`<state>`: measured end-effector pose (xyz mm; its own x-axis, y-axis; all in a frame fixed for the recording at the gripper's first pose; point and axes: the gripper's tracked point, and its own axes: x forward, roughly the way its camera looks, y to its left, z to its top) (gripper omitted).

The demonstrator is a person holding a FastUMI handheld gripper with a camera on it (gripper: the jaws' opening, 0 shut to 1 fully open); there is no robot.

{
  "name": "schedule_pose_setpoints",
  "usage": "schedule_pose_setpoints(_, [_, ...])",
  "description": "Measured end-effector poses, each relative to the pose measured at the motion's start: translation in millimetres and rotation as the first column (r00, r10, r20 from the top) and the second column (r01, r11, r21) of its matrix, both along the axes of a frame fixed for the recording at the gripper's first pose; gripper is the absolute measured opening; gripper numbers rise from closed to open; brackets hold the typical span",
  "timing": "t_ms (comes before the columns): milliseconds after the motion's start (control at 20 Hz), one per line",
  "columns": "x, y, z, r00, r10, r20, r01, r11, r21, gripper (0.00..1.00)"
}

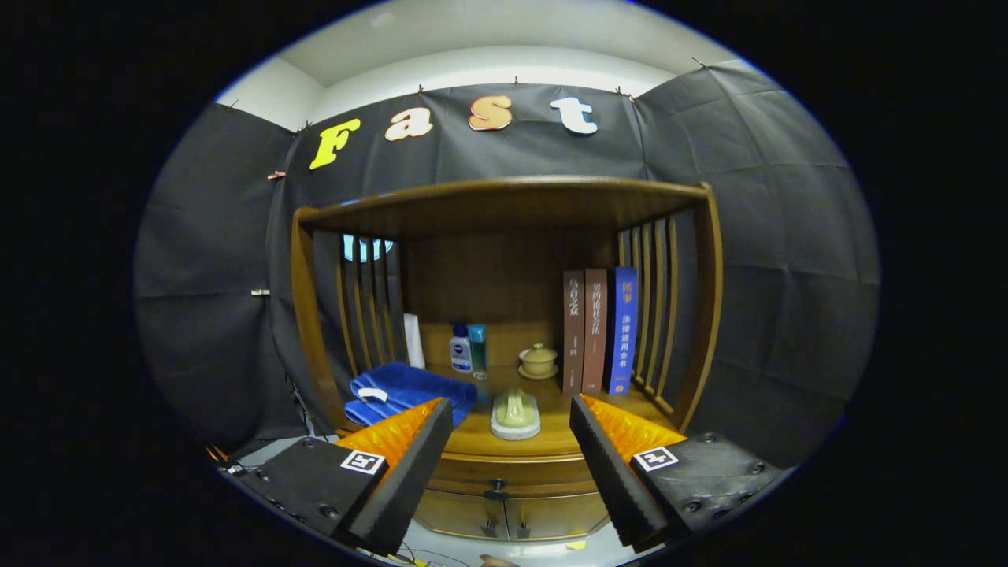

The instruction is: Pull open the drawer, take out the items inside it, and place them on the countertop above the cabinet.

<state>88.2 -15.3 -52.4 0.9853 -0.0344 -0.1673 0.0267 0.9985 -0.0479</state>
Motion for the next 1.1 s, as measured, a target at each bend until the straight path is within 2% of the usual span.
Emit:
schedule_pose_setpoints(150, [-19.1, 1.8, 38.2, 0.999, 0.006, 0.053, -0.006, 1.0, 0.008, 0.98])
schedule_pose_setpoints(300, [-38.8, 0.9, 52.6, 0.998, 0.007, 0.064, -0.008, 1.0, 0.009, 0.98])
schedule_pose_setpoints(600, [-57.3, 3.8, 59.8, 0.997, 0.016, 0.071, -0.016, 1.0, 0.005, 0.98])
schedule_pose_setpoints(1100, [-60.6, 7.5, 60.6, 0.997, 0.031, 0.073, -0.031, 1.0, 0.003, 0.98])
